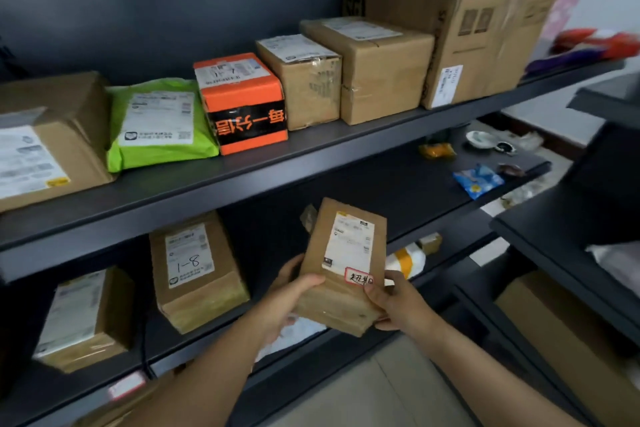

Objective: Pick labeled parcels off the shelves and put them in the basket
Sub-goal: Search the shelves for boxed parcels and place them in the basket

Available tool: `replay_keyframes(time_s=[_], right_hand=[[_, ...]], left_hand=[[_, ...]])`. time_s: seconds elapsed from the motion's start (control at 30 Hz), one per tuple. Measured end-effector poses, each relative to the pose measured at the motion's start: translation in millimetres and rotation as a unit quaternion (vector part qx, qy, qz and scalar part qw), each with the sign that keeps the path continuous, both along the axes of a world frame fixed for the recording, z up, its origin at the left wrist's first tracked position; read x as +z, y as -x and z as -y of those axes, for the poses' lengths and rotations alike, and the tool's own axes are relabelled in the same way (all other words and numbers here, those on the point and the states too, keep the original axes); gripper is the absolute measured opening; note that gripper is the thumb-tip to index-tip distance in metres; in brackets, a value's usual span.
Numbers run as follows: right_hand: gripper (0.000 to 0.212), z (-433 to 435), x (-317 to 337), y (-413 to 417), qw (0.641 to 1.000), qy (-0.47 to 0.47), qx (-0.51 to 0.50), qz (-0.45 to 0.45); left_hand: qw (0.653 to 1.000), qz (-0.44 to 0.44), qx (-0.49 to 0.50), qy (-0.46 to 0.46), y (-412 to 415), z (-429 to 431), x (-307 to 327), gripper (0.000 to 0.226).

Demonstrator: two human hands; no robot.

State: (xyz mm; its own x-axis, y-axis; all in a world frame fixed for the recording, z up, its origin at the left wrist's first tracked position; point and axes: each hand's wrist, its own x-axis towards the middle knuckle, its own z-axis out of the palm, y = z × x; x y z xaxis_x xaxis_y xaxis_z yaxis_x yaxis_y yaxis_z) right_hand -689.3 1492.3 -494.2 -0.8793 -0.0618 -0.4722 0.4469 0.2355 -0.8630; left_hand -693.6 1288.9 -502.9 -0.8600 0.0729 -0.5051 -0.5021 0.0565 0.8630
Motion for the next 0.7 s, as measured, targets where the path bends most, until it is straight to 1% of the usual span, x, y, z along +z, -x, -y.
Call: replay_keyframes(time_s=[0.1, 0.17, 0.23, 0.33, 0.43, 0.5, 0.63, 0.7], right_hand=[[0.057, -16, 17, -27, 0.999, 0.003, -0.049, -0.007], [0.063, -37, 28, -47, 0.995, -0.004, -0.101, -0.022], [0.069, -61, 40, -70, 0.986, -0.031, -0.162, -0.035], [0.077, -100, 52, -106, 0.966, -0.057, -0.248, -0.039], [0.085, -127, 67, -144, 0.951, -0.071, -0.295, -0.056], [0.093, -144, 75, -168, 0.943, -0.092, -0.312, -0.072], [0.112, -180, 83, -227, 0.915, -0.184, -0.352, -0.067], [0.108, -198, 85, -262, 0.911, -0.178, -0.369, -0.051]], left_hand=[[0.998, -0.059, -0.033, 0.002, 0, -4, 23, 0.063], [0.992, -0.095, -0.079, 0.011, 1, -14, 39, 0.064], [0.982, -0.128, -0.138, 0.02, -1, -31, 48, 0.069], [0.966, -0.148, -0.209, 0.037, -14, -65, 58, 0.083], [0.952, -0.154, -0.261, 0.032, -34, -101, 62, 0.09], [0.937, -0.145, -0.316, 0.018, -50, -124, 66, 0.083], [0.91, -0.107, -0.4, -0.025, -83, -170, 70, 0.081], [0.893, -0.094, -0.438, -0.038, -101, -195, 73, 0.075]])
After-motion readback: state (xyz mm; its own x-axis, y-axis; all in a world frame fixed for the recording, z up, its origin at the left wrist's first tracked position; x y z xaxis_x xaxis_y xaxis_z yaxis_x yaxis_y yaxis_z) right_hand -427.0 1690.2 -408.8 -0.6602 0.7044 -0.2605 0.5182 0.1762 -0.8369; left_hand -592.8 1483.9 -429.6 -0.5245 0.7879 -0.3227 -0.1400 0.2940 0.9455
